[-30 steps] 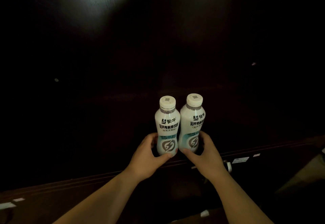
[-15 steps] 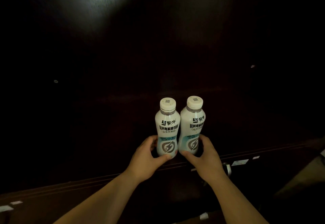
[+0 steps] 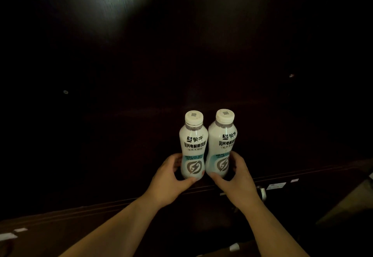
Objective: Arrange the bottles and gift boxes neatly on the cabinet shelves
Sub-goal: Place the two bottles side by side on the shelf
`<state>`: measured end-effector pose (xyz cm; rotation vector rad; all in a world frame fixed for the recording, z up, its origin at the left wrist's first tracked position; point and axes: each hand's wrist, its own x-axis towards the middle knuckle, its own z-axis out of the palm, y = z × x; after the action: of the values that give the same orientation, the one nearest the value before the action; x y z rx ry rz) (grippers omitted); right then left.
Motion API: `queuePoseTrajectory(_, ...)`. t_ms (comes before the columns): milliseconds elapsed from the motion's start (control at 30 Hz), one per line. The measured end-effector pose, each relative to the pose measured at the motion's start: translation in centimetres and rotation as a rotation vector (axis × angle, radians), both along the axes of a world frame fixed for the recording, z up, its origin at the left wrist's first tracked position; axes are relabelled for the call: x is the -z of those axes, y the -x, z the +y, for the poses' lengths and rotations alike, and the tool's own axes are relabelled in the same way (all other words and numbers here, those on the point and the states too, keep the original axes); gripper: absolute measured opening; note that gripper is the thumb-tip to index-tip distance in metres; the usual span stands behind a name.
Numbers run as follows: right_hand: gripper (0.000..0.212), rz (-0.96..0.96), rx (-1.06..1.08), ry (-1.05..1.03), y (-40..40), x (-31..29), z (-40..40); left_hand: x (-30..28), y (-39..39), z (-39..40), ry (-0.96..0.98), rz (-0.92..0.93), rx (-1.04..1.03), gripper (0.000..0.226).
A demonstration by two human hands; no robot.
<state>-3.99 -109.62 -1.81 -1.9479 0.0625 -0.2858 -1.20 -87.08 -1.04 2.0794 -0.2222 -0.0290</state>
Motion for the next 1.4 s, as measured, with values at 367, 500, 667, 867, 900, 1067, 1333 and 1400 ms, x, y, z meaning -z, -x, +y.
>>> queuePoseTrajectory(367,0.070,-0.004,0.003,0.014,0.0,0.3,-0.2,0.5,-0.4,0.2,-0.021,-0.033,-0.001,0.064)
queuePoseTrajectory(500,0.071,0.004,0.011,0.022,-0.1,0.2,-0.2,0.7,-0.5,0.2,-0.023,-0.039,-0.001,0.065)
queuePoseTrajectory(667,0.072,0.012,0.017,0.051,-0.1,0.2,-0.3,0.6,-0.5,0.2,-0.036,-0.026,0.001,0.064)
queuePoseTrajectory(867,0.070,0.008,0.004,0.050,0.1,-0.2,-0.1,0.6,-0.5,0.3,-0.019,-0.018,0.003,0.071)
queuePoseTrajectory(900,0.071,0.009,0.004,0.055,0.1,-0.2,-0.2,0.6,-0.5,0.3,-0.012,-0.013,0.006,0.075)
queuePoseTrajectory(1067,0.082,0.017,-0.001,0.027,0.2,-0.2,-0.1,0.8,-0.5,0.3,-0.009,0.001,0.007,0.081)
queuePoseTrajectory(1333,0.092,0.020,0.031,-0.018,0.6,0.0,0.0,0.3,0.2,0.1,0.024,0.007,-0.025,0.089)
queuePoseTrajectory(1400,0.094,0.014,0.079,-0.047,1.3,0.4,0.4,0.3,0.6,0.4,0.041,0.032,-0.046,0.096)
